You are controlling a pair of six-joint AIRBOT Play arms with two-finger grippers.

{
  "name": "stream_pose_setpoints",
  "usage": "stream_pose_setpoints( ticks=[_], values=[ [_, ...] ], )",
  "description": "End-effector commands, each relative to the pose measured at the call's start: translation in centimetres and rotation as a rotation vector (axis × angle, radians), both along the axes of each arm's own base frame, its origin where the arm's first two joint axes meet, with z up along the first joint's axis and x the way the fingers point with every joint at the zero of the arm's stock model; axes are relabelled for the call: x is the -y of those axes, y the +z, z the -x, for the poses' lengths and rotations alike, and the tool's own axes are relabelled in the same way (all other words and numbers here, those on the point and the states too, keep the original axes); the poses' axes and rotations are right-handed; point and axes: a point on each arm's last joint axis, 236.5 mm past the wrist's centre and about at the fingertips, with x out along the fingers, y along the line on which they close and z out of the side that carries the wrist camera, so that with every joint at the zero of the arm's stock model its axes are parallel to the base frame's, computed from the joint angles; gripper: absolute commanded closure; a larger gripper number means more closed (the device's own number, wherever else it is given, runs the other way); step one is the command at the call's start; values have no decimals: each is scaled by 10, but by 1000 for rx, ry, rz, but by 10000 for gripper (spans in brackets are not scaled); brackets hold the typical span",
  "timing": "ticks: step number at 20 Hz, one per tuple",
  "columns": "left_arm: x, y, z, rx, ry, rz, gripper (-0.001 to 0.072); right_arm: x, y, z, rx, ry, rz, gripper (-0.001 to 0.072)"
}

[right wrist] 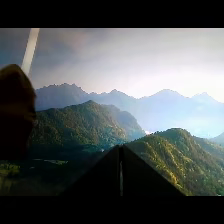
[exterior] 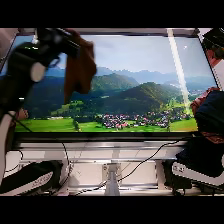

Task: Fold the clothes and pants, and hang the long-sleeved shirts on hangers.

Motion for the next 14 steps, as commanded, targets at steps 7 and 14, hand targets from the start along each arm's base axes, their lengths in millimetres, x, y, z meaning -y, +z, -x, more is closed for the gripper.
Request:
stream_pose_setpoints(
  ticks=[7, 14],
  values=[
    [259, -140, 137, -180, -519, -80, 692, 1, -1, 1, -2, -1, 5, 680],
    [277, -154, 166, -183, -583, -143, 2, 1, -1, 0, -2, -2, 6, 680]
  ],
)
